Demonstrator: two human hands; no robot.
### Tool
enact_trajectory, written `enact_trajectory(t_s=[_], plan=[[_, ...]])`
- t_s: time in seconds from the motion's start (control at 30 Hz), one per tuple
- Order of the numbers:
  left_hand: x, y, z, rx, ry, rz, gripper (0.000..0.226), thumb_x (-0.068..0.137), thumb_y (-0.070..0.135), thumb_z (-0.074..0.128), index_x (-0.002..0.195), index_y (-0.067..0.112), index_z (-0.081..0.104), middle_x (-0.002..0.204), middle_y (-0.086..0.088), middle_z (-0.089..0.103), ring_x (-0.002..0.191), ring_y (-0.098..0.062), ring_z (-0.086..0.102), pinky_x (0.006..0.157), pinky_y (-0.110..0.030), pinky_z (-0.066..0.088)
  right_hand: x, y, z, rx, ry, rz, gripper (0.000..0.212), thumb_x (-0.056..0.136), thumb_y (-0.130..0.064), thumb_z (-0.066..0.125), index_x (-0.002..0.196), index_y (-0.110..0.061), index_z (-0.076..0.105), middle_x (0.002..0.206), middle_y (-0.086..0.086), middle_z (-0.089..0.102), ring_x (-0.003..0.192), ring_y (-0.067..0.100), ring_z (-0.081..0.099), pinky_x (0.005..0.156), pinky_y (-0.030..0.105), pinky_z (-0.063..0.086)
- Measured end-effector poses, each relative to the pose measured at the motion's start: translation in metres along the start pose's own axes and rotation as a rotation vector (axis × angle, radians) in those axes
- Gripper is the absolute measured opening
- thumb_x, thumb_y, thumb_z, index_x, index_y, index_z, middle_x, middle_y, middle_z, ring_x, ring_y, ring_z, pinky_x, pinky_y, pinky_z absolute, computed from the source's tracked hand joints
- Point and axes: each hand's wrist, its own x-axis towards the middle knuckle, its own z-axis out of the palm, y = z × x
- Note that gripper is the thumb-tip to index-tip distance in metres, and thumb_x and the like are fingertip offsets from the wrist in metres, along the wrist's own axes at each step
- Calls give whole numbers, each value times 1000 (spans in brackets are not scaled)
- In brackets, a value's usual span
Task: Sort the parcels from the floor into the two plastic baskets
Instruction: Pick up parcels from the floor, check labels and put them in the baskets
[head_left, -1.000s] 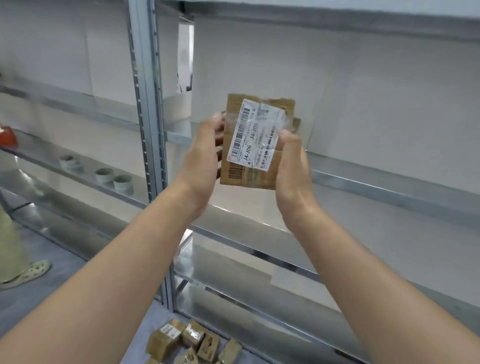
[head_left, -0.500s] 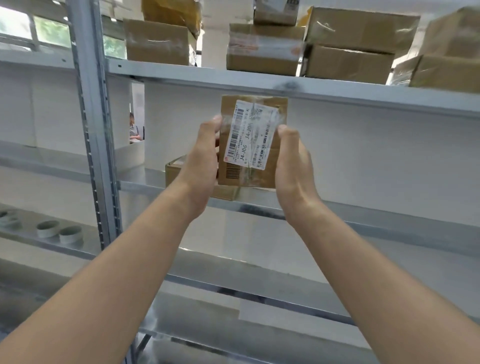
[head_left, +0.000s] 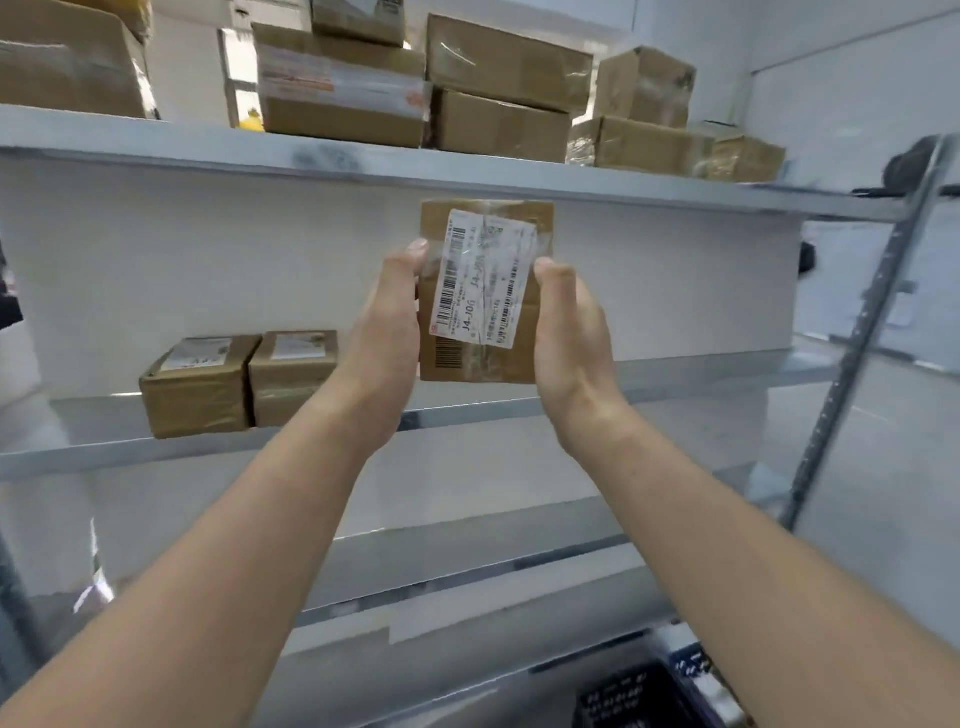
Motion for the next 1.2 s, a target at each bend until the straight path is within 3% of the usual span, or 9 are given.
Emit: enact_trajectory(t_s=[0.1, 0.23, 0.3, 0.37, 0.5, 0.7, 0.93, 1.07, 1.2], plan=[[2, 3, 8, -72, -76, -18, 57, 108, 50, 25, 85, 43, 76, 84, 13, 77, 82, -5, 73, 77, -33, 54, -14, -8, -14, -59, 69, -5, 54, 97, -60, 41, 127, -22, 63, 111, -5, 80, 101, 7, 76, 74, 26, 60], [-4, 10, 27, -144, -167, -9, 49, 107, 52, 26, 99, 43, 73, 92, 10, 77, 92, -11, 71, 81, -36, 53, -24, -25, -41, -161, 157, -26, 49, 105, -58, 41, 129, -23, 64, 110, -9, 79, 91, -5, 73, 67, 15, 55], [-9, 14, 39, -147, -213, 6, 52, 107, 51, 25, 95, 45, 75, 93, 11, 77, 91, -10, 70, 81, -35, 53, -29, -33, -58, -191, 195, -29, 43, 110, -52, 40, 130, -23, 65, 109, -10, 78, 87, -9, 70, 62, 9, 52], [-15, 20, 52, -152, -257, 12, 57, 108, 49, 24, 85, 49, 76, 89, 13, 76, 87, -7, 70, 81, -34, 51, -36, -39, -72, -210, 226, -29, 45, 109, -55, 40, 129, -24, 66, 110, -9, 79, 91, -4, 72, 65, 12, 54], [-27, 31, 85, -178, -326, 13, 62, 108, 47, 24, 74, 52, 76, 81, 14, 76, 76, -1, 70, 80, -33, 51, -54, -46, -104, -212, 299, -21, 60, 92, -67, 39, 127, -28, 67, 109, -8, 81, 103, 9, 75, 85, 34, 62], [-52, 39, 154, -207, -398, -3, 49, 107, 52, 26, 97, 41, 73, 94, 3, 78, 93, -16, 71, 84, -36, 51, -75, -55, -180, -234, 385, -40, 44, 108, -56, 41, 129, -28, 67, 108, -17, 76, 89, -15, 67, 73, 16, 50], [-89, 42, 263, -241, -441, -58, 46, 107, 51, 27, 103, 34, 69, 91, 4, 78, 98, -19, 70, 96, -43, 50, -101, -55, -290, -259, 427, -29, 61, 91, -66, 38, 130, -30, 67, 114, -11, 79, 106, 4, 73, 85, 29, 56], [-111, 37, 334, -266, -438, -107, 45, 106, 51, 30, 106, 30, 69, 91, 1, 78, 97, -21, 70, 90, -40, 52, -118, -55, -359, -270, 441, -3, 63, 90, -66, 36, 132, -29, 65, 114, -9, 78, 102, 4, 74, 75, 20, 54], [-132, 25, 400, -275, -446, -135, 45, 107, 49, 29, 110, 26, 68, 85, 5, 78, 84, -11, 71, 83, -34, 52, -128, -45, -424, -281, 449, 25, 57, 90, -66, 36, 125, -32, 65, 115, -8, 78, 105, 6, 73, 80, 26, 55]])
